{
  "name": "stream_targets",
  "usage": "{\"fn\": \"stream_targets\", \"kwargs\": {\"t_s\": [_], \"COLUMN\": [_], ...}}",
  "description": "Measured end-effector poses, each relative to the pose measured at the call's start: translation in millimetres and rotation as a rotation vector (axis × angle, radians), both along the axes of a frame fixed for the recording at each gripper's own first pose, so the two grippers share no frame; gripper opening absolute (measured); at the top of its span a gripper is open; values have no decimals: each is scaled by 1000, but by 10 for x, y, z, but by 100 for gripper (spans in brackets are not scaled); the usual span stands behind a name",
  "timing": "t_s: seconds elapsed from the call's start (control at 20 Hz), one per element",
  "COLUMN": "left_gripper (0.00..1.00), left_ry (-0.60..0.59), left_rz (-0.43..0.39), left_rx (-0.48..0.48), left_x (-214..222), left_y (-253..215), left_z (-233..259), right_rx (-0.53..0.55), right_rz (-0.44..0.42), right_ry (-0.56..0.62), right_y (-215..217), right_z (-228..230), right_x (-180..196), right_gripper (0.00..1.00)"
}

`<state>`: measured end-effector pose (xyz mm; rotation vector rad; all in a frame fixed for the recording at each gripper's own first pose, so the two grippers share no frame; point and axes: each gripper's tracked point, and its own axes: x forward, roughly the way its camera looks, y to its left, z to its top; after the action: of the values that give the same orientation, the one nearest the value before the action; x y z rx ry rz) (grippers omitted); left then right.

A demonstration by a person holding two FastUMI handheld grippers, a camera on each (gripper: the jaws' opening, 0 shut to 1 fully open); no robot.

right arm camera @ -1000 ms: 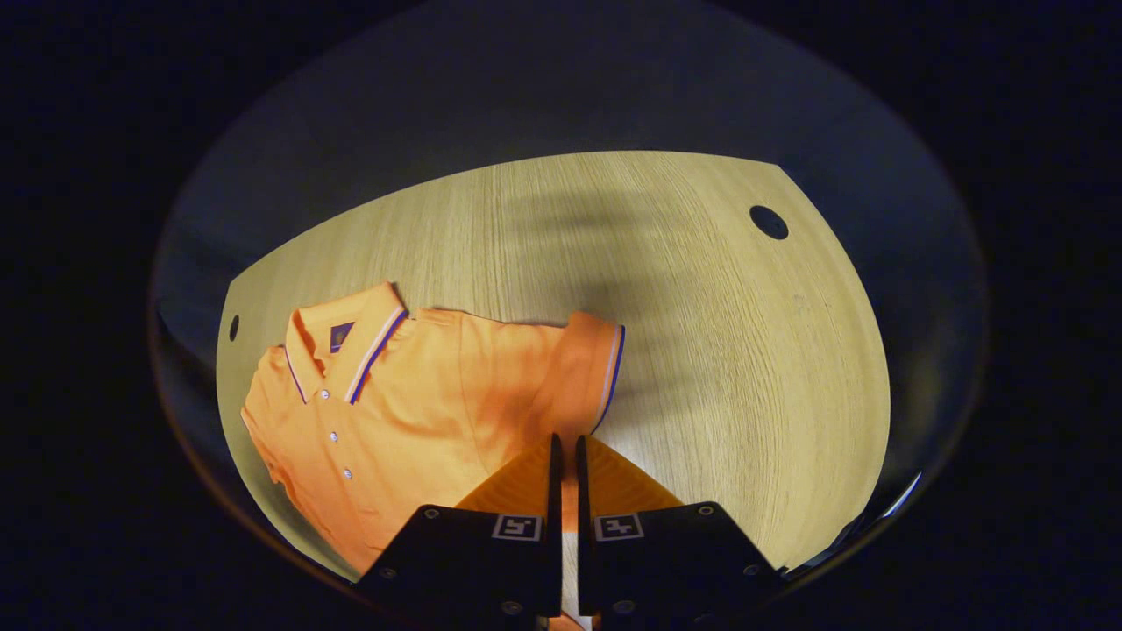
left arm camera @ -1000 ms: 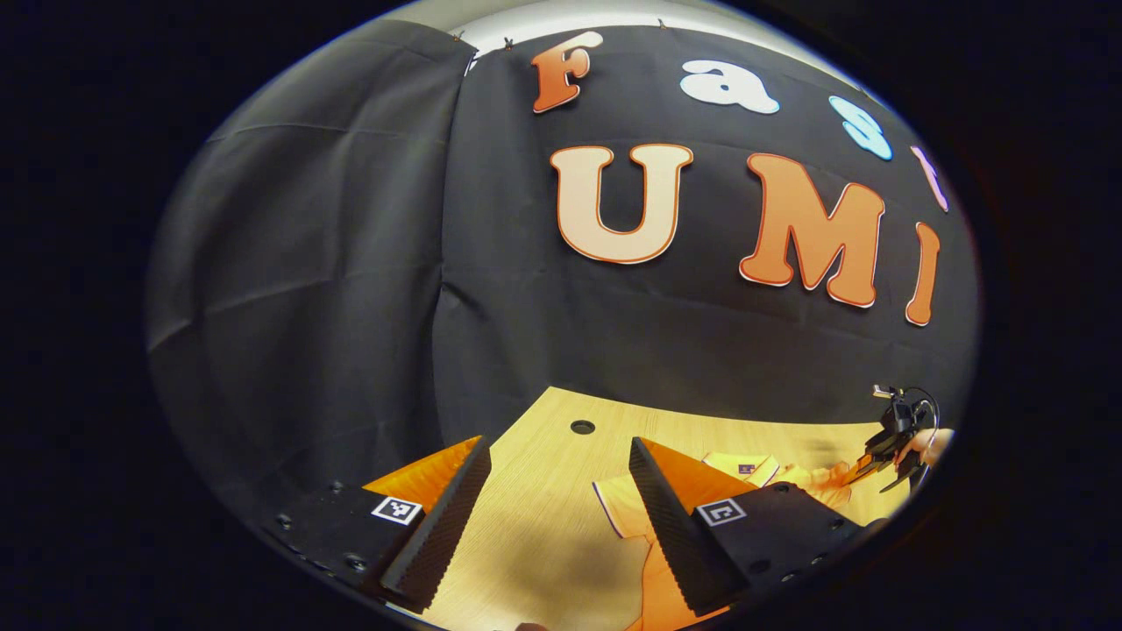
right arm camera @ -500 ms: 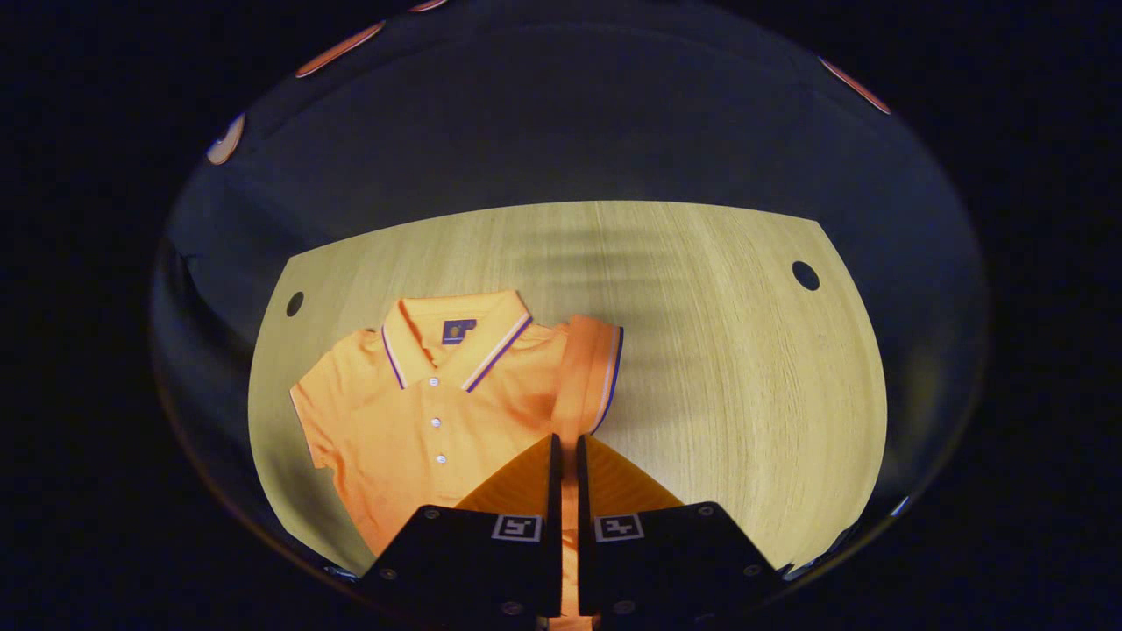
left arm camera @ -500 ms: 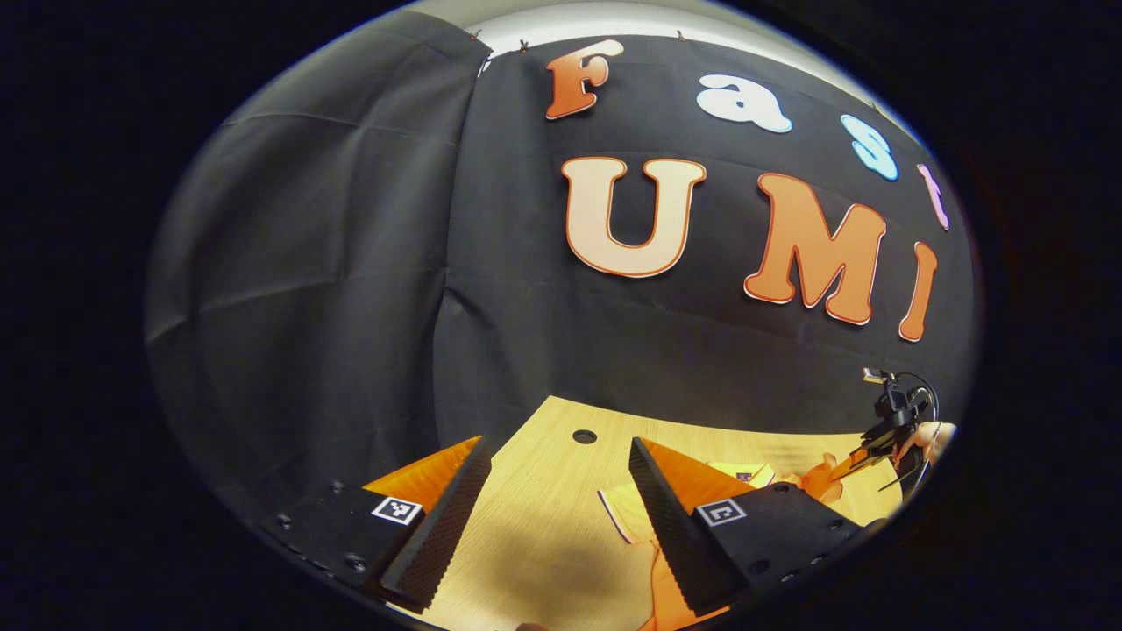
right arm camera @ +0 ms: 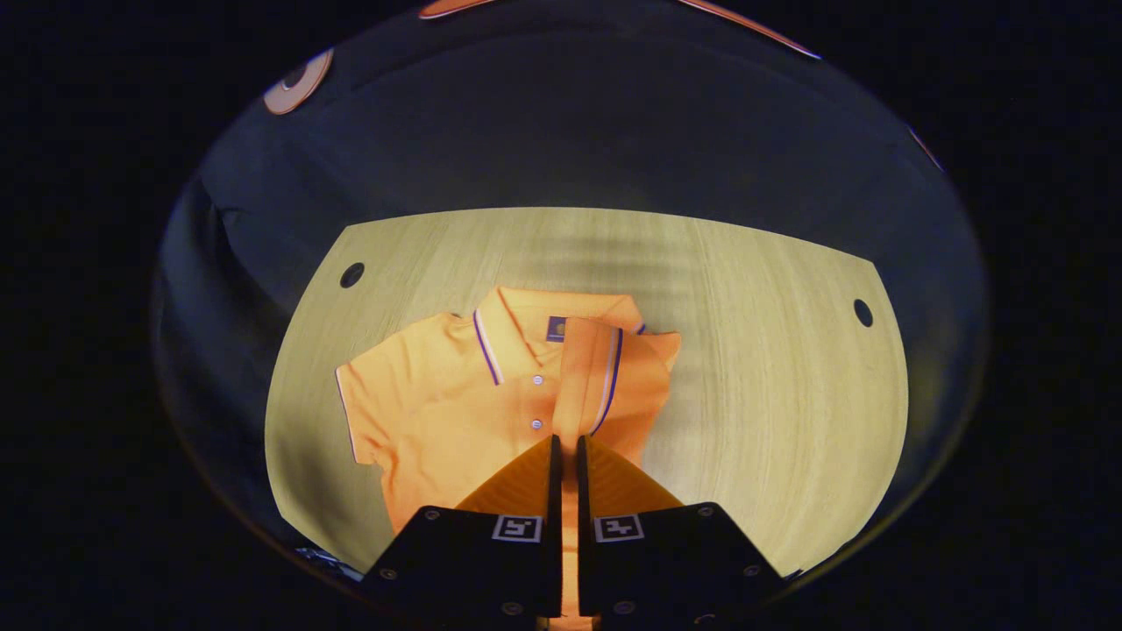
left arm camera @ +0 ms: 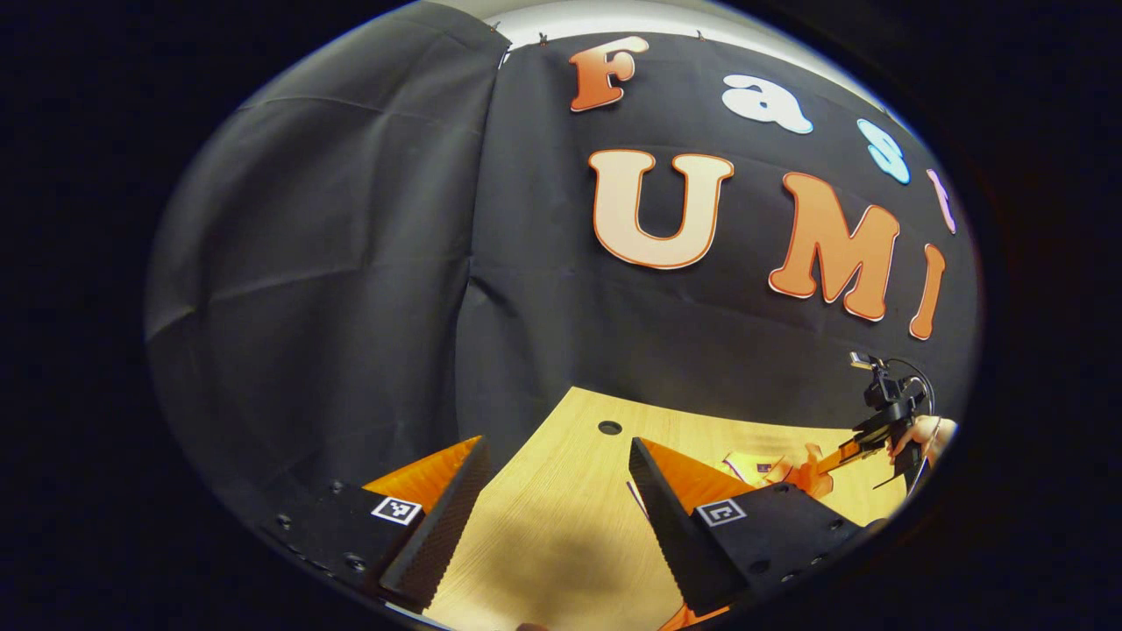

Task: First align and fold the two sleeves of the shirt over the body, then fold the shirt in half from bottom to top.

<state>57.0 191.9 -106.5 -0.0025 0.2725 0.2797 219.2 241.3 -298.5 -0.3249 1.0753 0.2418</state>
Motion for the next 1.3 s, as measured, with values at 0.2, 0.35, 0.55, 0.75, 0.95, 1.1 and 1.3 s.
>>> {"fn": "stream_targets", "kwargs": {"t_s": [0.2,0.35,0.55,0.75,0.95,1.1,1.3], "left_gripper": [98,98,98,98,98,98,98], "left_ry": [29,49,76,101,135,171,250], "left_rz": [5,-1,-15,-39,-54,-70,-140], "left_rx": [3,-1,-5,-15,-33,-54,-126], "left_x": [6,46,99,195,306,402,633], "left_y": [58,21,-64,-235,-402,-549,-849], "left_z": [-116,-183,-319,-381,-526,-690,-977], "right_rx": [30,42,156,176,194,190,177], "right_rz": [39,55,48,88,90,83,70], "right_ry": [50,65,99,65,3,-87,-223], "right_y": [255,327,602,646,596,433,216], "right_z": [-204,-264,-308,-239,-87,193,613], "right_x": [-134,-172,-227,-215,-169,-71,-44], "right_gripper": [8,8,19,56,99,99,99]}}
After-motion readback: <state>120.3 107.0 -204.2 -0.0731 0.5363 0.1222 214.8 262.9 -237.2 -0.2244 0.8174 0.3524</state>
